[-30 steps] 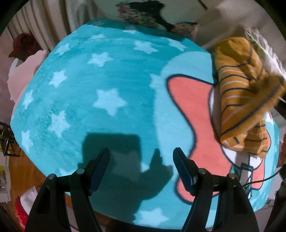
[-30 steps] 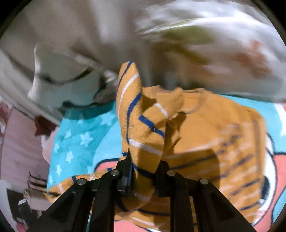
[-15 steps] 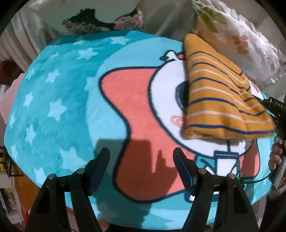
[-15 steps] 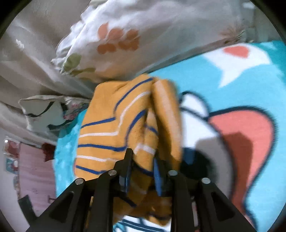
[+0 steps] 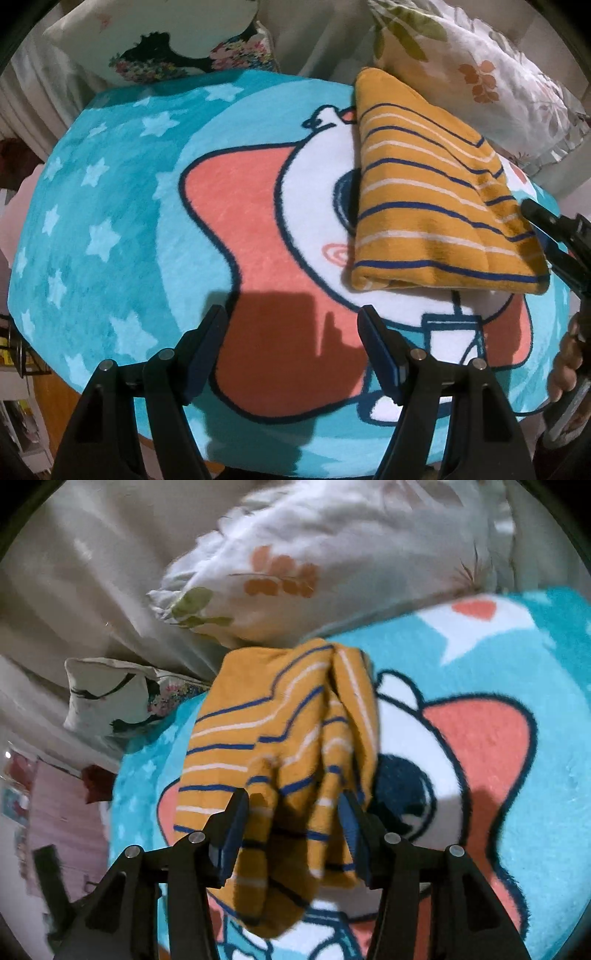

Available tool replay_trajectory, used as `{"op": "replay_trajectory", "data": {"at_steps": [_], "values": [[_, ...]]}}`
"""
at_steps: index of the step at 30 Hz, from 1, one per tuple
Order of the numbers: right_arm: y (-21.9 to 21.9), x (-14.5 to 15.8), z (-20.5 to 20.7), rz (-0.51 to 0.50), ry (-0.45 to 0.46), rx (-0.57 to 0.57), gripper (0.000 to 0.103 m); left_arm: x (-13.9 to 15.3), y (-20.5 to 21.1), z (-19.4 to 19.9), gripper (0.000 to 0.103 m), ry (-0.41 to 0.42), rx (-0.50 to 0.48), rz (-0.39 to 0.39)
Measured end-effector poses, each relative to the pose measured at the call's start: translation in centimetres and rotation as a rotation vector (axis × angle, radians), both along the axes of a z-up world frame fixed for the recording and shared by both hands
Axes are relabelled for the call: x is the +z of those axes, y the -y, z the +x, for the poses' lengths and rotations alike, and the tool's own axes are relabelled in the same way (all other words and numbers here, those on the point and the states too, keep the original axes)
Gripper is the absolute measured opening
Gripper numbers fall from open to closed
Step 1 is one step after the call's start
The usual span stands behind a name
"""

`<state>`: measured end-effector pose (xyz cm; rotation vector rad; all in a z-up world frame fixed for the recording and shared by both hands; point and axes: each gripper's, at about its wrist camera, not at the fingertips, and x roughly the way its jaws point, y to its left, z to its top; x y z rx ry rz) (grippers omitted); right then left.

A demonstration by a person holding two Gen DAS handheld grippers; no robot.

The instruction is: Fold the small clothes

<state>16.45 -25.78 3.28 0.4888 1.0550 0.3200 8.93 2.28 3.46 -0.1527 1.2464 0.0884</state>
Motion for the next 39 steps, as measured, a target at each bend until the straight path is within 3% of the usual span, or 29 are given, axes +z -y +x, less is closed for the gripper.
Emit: {"op": "replay_trajectory", "data": {"at_steps": [3,4,5,12,14,16,18,20,22,29,30,32,34,35,39], "values": [[-1.5,-0.9,0.3,0.009,-0.032,0.049,0.052,0.2,0.4,0.3,0.072,0.0,-0.014,0.003],[-2.1,-1.6,0.6,0.015,-0.05,0.083,0.026,0.3,0.5,0.4,0.072,0.001,-0.017,0.001],[-2.2,-2.1,0.7,0.006,-0.066,0.098,0.01,0.3,0.5,0.6,0.072,0.004,-0.018,-0.001],[1.5,-4.7,0.9,-0.047,-0.165,0.023,0.009,0.3,-0.4,3.2,0.072,0.055,-0.04,-0.09],[1.2,-4.5,1.0,-0.034,-0.154,0.043,0.011,-0.3,-0.6,4.8,0.072,0.071,-0.062,-0.164],[1.5,-3.7,1.1,0.043,-0.121,0.045,0.015,-1.2,-0.9,6.7,0.074,0.08,-0.082,-0.259],[2.4,-2.9,1.0,0.105,-0.081,0.018,0.03,-1.9,-0.9,8.5,0.075,0.088,-0.095,-0.326],[3.2,-2.4,1.3,0.081,-0.055,-0.018,0.074,-2.5,-0.8,9.8,0.077,0.093,-0.11,-0.371],[3.7,-2.2,2.0,0.049,-0.043,-0.049,0.08,-3.3,-0.5,11.4,0.082,0.089,-0.127,-0.424],[2.8,-6.1,5.8,0.138,-0.131,-0.046,0.079,-6.8,2.5,14.4,0.084,-0.033,-0.201,-0.608],[2.4,-6.7,5.9,0.148,-0.139,-0.043,0.075,-6.9,3.2,14.5,0.082,-0.047,-0.212,-0.605],[2.1,-7.4,6.2,0.189,-0.16,-0.052,0.054,-6.4,3.7,14.5,0.058,-0.053,-0.216,-0.592],[2.5,-7.7,6.3,0.245,-0.189,-0.058,0.042,-4.9,3.7,14.2,0.042,-0.051,-0.226,-0.578],[3.0,-7.5,6.2,0.303,-0.204,-0.057,0.038,-4.3,3.7,14.0,0.04,-0.05,-0.229,-0.567],[3.2,-5.2,4.4,0.366,-0.186,-0.003,0.032,-1.4,3.2,11.5,0.04,-0.038,-0.219,-0.557]]}}
